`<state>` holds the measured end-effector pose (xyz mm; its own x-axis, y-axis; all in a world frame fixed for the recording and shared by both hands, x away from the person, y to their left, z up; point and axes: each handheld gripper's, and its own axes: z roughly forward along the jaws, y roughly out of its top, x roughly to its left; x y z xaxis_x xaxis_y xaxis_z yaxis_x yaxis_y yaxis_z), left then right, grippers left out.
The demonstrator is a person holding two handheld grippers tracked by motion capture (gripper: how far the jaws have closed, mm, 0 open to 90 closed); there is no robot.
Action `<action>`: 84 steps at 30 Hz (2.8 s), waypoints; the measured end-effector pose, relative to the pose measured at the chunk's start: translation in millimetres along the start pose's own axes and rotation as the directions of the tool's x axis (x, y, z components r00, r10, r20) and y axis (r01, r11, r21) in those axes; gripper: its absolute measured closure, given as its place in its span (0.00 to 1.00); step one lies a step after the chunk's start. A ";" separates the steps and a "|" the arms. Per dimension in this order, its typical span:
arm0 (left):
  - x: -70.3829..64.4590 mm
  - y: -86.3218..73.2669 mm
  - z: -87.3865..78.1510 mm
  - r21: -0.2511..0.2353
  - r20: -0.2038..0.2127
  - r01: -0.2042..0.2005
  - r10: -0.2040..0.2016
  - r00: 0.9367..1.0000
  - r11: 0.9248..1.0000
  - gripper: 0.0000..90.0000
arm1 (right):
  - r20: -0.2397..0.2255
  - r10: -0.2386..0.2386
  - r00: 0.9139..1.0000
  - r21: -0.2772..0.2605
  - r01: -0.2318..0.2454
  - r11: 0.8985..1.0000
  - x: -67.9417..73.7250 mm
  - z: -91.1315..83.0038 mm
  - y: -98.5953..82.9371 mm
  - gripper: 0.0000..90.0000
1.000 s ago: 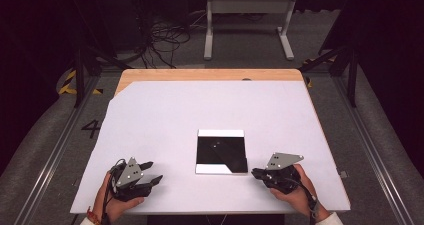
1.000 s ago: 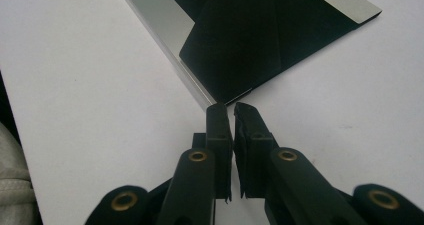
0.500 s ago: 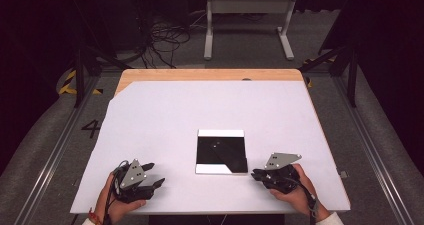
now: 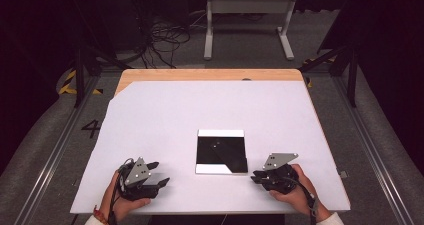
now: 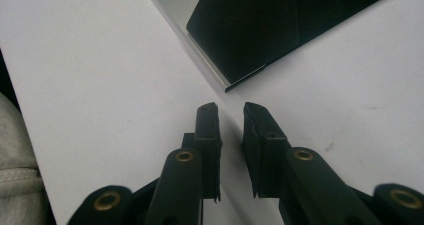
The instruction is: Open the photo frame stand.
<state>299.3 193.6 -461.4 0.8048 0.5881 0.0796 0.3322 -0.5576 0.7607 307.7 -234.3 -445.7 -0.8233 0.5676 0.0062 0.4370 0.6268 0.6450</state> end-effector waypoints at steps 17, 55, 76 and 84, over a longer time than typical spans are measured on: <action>-1.5 2.7 8.1 0.020 0.004 0.007 -0.007 1.000 1.000 0.37 | 0.005 -0.021 1.000 0.101 0.021 0.995 3.0 9.7 21.4 0.90; -6.4 4.5 12.7 0.029 0.046 -0.004 0.002 0.999 1.000 0.34 | -0.114 0.180 0.977 0.075 -0.172 0.982 -17.6 15.7 26.4 0.75; -6.2 5.0 13.0 0.036 0.051 0.000 -0.002 0.999 0.999 0.32 | -0.211 0.301 0.930 -0.047 -0.317 0.947 -29.4 17.7 26.0 0.62; -6.6 5.2 14.8 0.043 0.057 -0.004 0.002 0.998 0.999 0.31 | -0.294 0.390 0.873 -0.077 -0.428 0.901 -38.2 22.2 23.9 0.59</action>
<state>303.0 178.2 -467.5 0.8321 0.5529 0.0443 0.3496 -0.5848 0.7319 357.7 -229.1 -447.6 -0.6547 0.5826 0.4816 0.7182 0.2807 0.6367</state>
